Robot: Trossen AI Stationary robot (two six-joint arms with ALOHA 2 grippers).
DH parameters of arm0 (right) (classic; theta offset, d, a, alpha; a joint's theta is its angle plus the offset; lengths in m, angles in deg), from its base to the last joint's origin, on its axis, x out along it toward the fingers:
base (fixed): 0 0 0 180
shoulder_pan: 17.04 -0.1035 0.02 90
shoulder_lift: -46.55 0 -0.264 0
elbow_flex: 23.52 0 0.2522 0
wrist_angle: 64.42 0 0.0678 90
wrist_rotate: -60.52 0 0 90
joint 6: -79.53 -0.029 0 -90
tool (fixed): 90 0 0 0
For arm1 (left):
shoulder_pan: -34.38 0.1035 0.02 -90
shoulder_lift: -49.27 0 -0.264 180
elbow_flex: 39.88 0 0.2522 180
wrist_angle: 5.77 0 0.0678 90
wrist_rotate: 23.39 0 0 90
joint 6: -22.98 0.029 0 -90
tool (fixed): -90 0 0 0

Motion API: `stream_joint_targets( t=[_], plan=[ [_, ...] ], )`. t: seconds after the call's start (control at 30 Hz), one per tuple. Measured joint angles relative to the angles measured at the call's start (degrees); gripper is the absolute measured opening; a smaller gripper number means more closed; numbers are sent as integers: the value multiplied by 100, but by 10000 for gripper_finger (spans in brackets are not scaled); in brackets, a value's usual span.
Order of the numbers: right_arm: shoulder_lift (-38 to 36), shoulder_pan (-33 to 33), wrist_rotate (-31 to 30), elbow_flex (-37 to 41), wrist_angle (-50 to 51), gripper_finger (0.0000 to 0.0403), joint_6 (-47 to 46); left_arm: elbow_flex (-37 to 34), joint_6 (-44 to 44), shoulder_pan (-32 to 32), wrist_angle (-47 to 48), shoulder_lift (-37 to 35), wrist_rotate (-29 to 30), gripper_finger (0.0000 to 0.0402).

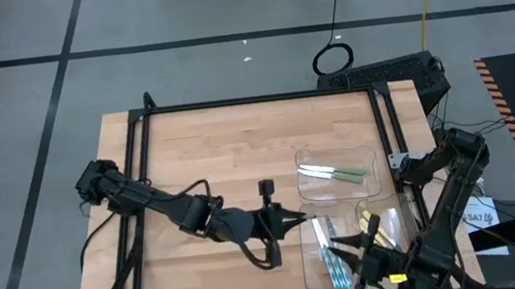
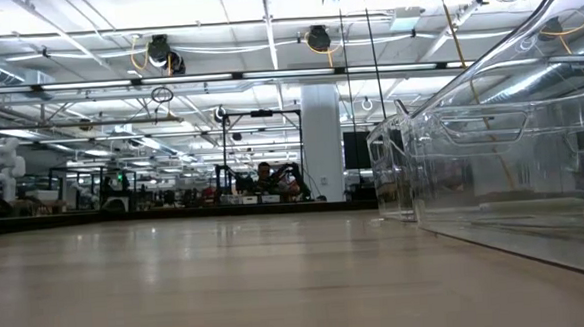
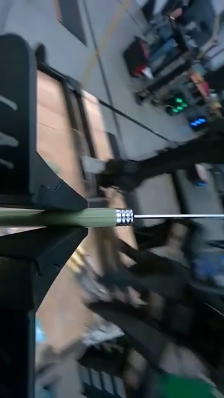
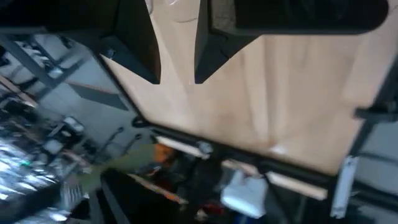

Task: Sort silverware by color (type)
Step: Put the green knife into the top transparent bin

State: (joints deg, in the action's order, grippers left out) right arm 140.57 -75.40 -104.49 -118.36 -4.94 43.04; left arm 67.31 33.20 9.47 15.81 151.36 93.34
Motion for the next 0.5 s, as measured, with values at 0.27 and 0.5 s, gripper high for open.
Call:
stream_joint_targets(
  t=[0.27,0.5],
  plan=[
    [0,275,-172,125,-691,91,562,-466,658,-392,-2516,0,-290,35],
    [0,431,-238,125,-2779,118,2734,-1397,920,-557,-4889,4,-864,35]
  ],
)
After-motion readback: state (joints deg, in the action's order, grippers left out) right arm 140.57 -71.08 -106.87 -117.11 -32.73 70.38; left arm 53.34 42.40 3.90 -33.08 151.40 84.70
